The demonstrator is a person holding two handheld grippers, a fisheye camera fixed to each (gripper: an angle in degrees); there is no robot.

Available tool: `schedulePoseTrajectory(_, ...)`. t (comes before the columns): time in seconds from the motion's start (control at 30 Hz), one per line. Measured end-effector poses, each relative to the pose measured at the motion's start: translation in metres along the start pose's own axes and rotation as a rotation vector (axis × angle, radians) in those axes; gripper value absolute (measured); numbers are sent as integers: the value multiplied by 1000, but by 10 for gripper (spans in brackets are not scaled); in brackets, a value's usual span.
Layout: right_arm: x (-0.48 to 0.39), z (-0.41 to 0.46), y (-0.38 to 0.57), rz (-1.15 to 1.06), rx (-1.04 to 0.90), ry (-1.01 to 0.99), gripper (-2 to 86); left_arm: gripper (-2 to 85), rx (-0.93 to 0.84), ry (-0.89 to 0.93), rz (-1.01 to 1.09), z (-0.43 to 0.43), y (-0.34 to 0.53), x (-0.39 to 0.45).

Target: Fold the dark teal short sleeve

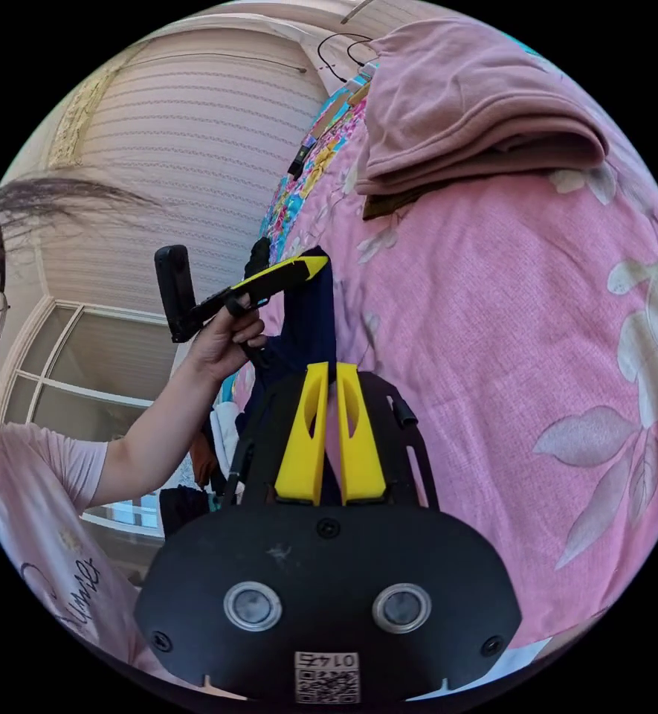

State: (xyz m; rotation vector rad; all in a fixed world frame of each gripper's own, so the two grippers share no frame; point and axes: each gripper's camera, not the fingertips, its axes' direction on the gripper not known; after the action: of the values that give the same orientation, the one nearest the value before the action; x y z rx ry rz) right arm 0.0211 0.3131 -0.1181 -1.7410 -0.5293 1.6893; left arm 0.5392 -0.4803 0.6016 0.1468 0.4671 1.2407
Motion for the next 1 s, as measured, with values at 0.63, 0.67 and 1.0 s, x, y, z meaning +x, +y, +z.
schedulePoseTrajectory(0.63,-123,7,-18,-244,-28,468,-1,1,359,-367,-703,-248,274,6)
schedulePoseTrajectory(0.67,-144,21,-23,-321,-82,462,-2,-2,359,-409,-752,-258,296,11)
schedulePoseTrajectory(1.0,-363,272,-6,-876,-591,94,2,-3,351,-722,-1269,-375,515,14)
